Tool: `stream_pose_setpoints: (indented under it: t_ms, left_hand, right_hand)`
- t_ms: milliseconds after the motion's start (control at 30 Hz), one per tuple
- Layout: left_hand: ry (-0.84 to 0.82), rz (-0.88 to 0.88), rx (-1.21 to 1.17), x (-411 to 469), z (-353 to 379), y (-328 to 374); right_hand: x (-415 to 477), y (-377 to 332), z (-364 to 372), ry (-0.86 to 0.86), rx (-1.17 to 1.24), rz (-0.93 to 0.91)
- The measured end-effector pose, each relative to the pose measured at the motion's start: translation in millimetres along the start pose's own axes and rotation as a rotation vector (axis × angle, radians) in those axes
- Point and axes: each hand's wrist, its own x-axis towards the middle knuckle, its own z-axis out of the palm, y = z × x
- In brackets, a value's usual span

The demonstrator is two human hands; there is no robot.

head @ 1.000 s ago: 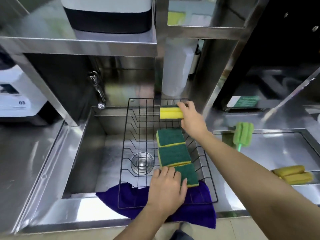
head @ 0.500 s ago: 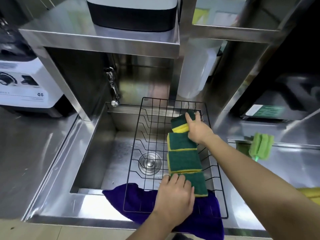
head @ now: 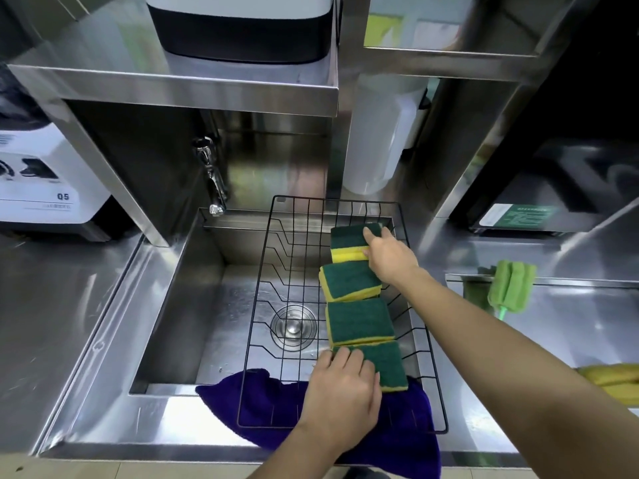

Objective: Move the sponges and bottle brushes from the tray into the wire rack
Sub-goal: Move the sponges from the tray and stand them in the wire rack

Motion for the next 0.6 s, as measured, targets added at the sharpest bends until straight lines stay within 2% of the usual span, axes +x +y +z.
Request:
stream_pose_setpoints:
  t_ms: [200, 467, 600]
  left_hand:
    - [-0.005, 0.018, -0.01, 0, 0, 0]
    - [0.01, 0.041, -0.004, 0, 1, -1]
    - [0.001, 0.05, -0.01, 0, 0, -1]
  right_hand:
    - [-4, 4, 3, 0.138, -0.017, -0.04]
    - [-8, -10, 10, 0.08, 0.015, -0.089]
    - [-11, -13, 1, 0.143, 0.035, -0.054]
